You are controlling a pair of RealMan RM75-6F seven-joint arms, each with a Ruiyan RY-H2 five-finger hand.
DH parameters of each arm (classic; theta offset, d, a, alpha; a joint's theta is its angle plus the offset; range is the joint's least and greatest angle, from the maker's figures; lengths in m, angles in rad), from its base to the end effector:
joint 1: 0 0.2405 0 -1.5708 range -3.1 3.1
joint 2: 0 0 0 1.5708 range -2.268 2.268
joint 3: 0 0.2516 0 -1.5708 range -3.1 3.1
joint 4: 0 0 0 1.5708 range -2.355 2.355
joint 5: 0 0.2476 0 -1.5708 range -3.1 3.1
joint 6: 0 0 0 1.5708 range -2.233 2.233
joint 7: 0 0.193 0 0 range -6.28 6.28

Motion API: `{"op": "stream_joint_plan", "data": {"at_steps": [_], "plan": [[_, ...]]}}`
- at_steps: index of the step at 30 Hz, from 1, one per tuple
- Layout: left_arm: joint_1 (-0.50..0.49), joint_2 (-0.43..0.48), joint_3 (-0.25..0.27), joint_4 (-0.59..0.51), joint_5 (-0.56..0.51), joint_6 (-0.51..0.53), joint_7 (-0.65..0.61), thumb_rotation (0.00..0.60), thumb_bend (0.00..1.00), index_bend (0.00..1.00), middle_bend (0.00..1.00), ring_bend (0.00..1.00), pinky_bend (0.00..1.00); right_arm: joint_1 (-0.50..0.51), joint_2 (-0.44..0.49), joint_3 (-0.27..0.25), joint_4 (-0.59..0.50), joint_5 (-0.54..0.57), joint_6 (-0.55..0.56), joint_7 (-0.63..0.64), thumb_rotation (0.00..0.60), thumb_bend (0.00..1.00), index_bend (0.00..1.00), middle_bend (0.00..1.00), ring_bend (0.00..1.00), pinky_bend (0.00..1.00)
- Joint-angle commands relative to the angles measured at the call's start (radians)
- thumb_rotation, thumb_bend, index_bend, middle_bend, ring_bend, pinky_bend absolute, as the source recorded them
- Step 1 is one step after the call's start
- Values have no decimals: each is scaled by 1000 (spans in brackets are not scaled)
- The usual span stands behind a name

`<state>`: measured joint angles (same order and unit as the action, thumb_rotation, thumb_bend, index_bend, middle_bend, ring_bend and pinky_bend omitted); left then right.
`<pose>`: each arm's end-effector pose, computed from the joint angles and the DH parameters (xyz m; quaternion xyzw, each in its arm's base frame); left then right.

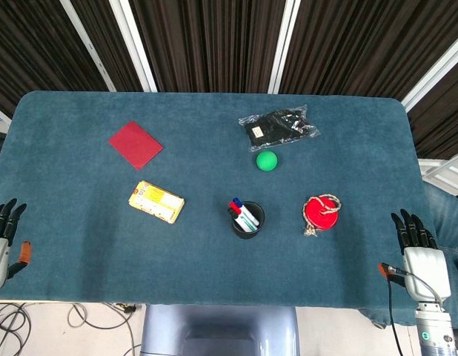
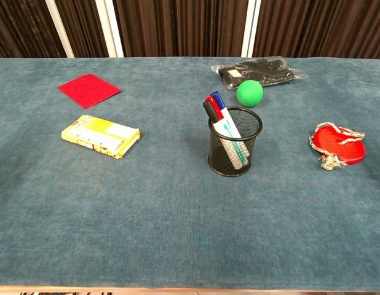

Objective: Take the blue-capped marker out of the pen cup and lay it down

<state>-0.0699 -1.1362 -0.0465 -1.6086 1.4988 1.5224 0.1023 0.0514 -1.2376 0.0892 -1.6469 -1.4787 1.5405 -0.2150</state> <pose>-0.3213 0.2270 0.1232 -0.6003 -0.3564 -0.3682 0.6140 -0.3020 -0.2298 0.0993 0.5747 -0.3616 0.3807 0.6277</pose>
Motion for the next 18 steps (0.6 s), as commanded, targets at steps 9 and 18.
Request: {"op": "stream_joint_plan", "data": {"at_steps": [9, 18], "plan": [[2, -1, 4, 0, 8, 4, 5, 600, 510, 62, 3, 0, 0, 0, 2, 1, 1, -2, 2, 6, 600, 213, 2, 0, 0, 197], [3, 0, 0, 0, 5, 7, -1, 600, 511, 61, 3, 0, 0, 2, 8, -2, 0, -7, -5, 23, 600, 214, 2, 0, 0, 197]]}}
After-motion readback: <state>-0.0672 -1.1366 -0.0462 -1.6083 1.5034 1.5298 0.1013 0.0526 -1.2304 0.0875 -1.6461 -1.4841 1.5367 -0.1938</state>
